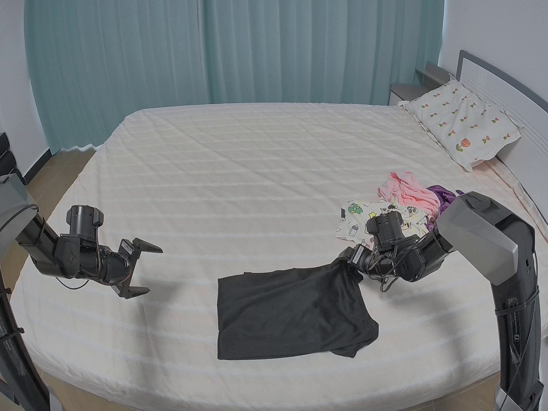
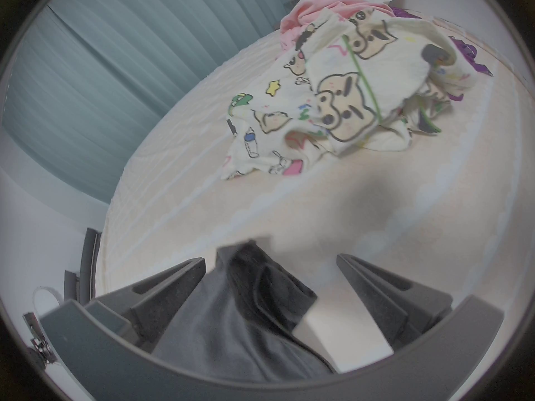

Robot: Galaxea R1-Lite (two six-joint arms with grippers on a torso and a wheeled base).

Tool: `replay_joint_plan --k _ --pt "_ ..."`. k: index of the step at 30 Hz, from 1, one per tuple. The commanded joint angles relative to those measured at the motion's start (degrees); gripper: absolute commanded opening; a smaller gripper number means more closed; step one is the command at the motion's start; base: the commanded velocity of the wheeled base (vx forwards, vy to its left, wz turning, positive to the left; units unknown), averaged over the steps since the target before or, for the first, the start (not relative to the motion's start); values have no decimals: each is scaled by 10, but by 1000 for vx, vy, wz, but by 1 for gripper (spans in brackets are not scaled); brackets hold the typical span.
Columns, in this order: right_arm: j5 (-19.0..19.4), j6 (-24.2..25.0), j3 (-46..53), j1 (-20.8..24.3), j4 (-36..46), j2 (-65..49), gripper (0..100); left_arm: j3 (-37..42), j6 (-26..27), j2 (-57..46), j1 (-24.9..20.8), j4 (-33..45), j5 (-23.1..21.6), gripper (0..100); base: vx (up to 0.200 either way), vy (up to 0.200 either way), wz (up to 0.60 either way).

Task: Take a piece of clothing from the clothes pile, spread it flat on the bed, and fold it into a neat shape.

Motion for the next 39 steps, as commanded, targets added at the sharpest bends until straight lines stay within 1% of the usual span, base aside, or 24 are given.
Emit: replay_joint_plan --k 1,2,4,7,8,10,12,14,15,19,20,29,39 --pt "21 -43 96 -16 -5 -74 100 0 0 0 0 0 0 100 0 0 0" --pt "25 -51 110 -18 -7 -81 100 0 -1 0 0 0 0 100 0 0 0" --pt "45 -75 177 -19 -32 -110 100 0 -1 0 0 0 0 100 0 0 0" --pt "84 -101 267 -11 -92 -140 100 0 -1 0 0 0 0 100 0 0 0" --pt "88 -113 288 -9 -110 -143 100 0 0 0 0 0 0 100 0 0 0" --pt "90 -134 336 4 -139 -147 100 0 -1 0 1 0 0 100 0 0 0" --pt "91 -138 363 13 -153 -147 100 0 -1 0 1 0 0 100 0 0 0" --pt "91 -138 371 17 -157 -147 100 0 -1 0 0 0 0 100 0 0 0" --pt "91 -138 383 27 -159 -148 100 0 -1 0 1 0 0 100 0 0 0" --pt "91 -139 394 34 -157 -147 100 0 -1 0 1 0 0 100 0 0 0" --pt "91 -141 397 34 -156 -147 0 0 -1 0 1 0 0 100 0 0 0" --pt "89 -175 430 35 -149 -155 0 0 -1 0 1 0 0 100 0 0 0" --pt "88 -182 458 35 -153 -166 0 0 -1 0 1 0 0 100 0 0 0"
